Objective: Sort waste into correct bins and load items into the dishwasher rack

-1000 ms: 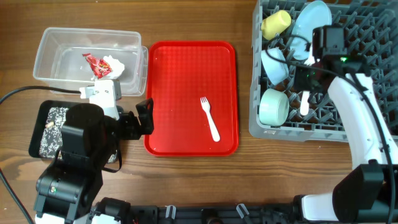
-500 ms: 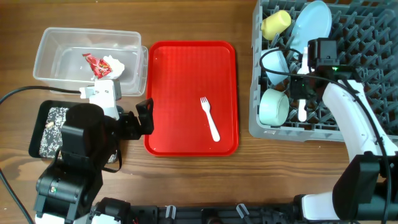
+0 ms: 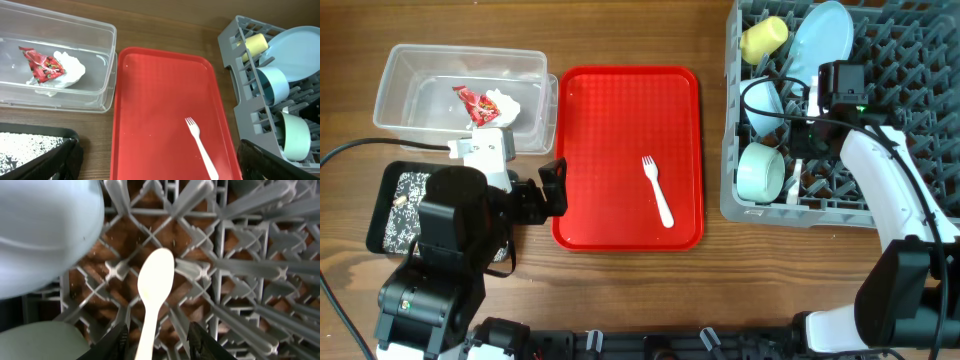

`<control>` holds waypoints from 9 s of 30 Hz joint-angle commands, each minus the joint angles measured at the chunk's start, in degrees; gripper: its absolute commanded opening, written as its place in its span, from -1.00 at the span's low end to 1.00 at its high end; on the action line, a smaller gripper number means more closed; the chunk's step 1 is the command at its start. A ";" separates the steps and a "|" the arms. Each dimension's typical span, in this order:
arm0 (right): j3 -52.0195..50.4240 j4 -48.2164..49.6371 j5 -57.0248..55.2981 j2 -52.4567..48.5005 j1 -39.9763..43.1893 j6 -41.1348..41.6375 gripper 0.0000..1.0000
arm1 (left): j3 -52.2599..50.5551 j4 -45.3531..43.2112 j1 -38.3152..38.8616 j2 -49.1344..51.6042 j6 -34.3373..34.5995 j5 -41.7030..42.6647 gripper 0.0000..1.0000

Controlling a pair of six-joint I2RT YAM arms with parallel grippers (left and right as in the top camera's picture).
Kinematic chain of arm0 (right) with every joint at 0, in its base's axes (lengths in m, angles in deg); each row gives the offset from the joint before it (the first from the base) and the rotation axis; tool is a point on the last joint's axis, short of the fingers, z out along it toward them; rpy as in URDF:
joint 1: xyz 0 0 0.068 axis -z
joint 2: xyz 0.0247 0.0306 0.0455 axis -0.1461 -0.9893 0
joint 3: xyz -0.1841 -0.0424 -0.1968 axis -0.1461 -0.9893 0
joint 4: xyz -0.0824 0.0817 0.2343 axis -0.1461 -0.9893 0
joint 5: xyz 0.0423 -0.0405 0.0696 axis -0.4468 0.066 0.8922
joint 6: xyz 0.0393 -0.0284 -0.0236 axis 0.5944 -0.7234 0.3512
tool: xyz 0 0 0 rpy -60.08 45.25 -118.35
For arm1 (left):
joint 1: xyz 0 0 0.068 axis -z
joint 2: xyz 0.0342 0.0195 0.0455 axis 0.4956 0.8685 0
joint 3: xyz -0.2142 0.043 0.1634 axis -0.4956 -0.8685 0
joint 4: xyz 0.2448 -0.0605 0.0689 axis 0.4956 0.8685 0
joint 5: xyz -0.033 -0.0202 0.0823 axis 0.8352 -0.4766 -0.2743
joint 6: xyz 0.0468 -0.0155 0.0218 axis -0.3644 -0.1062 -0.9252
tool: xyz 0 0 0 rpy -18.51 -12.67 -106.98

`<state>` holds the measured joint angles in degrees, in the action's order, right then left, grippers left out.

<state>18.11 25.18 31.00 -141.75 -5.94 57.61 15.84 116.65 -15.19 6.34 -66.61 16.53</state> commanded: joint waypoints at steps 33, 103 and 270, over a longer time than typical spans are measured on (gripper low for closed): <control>5.49 8.98 18.71 -6.19 -31.17 5.07 -0.22 | -0.04 -0.22 -0.28 -0.33 0.26 -0.57 1.00; 2.86 11.19 9.05 -23.47 -39.41 3.91 -0.44 | -0.04 -0.24 -0.28 -0.33 -0.33 -0.57 1.00; -19.96 -11.10 22.91 69.00 1.46 119.38 1.00 | -45.92 -17.94 -16.68 -43.95 -9.79 7.34 1.00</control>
<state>-1.80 14.18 53.55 -73.23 -4.24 172.60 -27.57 99.07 -31.41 -34.62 -75.48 22.16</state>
